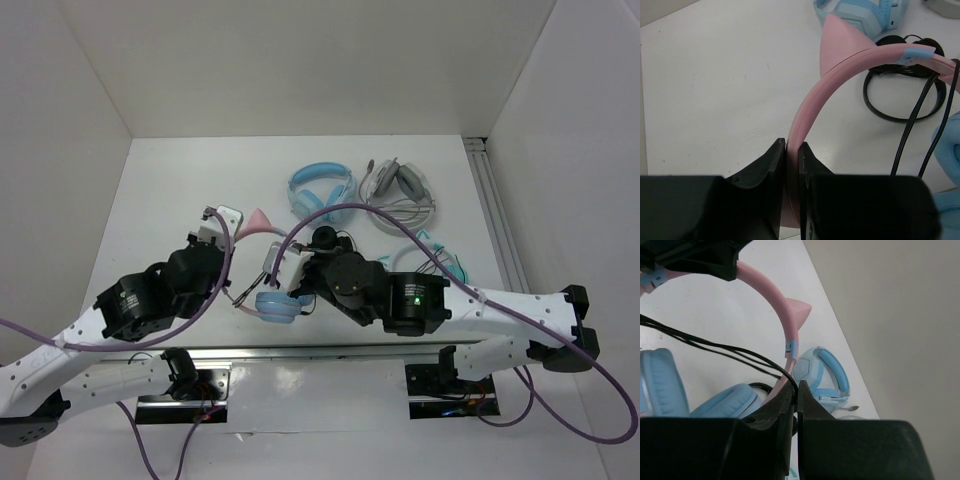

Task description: Wrap the headphones

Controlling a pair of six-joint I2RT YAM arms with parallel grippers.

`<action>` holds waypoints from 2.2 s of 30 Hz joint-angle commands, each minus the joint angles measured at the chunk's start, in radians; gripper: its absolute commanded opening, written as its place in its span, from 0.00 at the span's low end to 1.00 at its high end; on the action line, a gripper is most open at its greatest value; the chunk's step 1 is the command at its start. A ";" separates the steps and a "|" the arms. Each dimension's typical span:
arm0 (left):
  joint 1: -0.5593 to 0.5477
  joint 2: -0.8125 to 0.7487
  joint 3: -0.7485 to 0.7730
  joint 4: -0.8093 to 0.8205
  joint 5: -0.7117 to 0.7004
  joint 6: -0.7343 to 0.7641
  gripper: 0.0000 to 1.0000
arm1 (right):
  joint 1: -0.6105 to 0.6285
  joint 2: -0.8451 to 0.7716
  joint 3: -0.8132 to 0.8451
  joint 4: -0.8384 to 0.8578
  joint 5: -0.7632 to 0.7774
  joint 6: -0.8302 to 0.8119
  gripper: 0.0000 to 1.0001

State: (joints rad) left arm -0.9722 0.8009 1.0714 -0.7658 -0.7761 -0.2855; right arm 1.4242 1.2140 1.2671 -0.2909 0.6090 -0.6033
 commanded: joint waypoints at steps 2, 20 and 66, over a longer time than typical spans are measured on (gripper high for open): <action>-0.008 -0.032 0.005 0.080 0.133 0.057 0.00 | -0.050 -0.028 -0.002 0.065 -0.038 -0.035 0.00; -0.008 -0.051 0.096 -0.004 0.258 0.075 0.00 | -0.157 -0.074 -0.098 0.067 -0.075 -0.024 0.00; 0.064 0.015 0.160 -0.142 0.118 -0.073 0.00 | -0.439 -0.140 -0.098 0.110 -0.172 0.155 1.00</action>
State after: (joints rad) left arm -0.9482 0.8017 1.2026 -0.9630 -0.6140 -0.2962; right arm 0.9936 1.1114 1.1374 -0.2607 0.4301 -0.4988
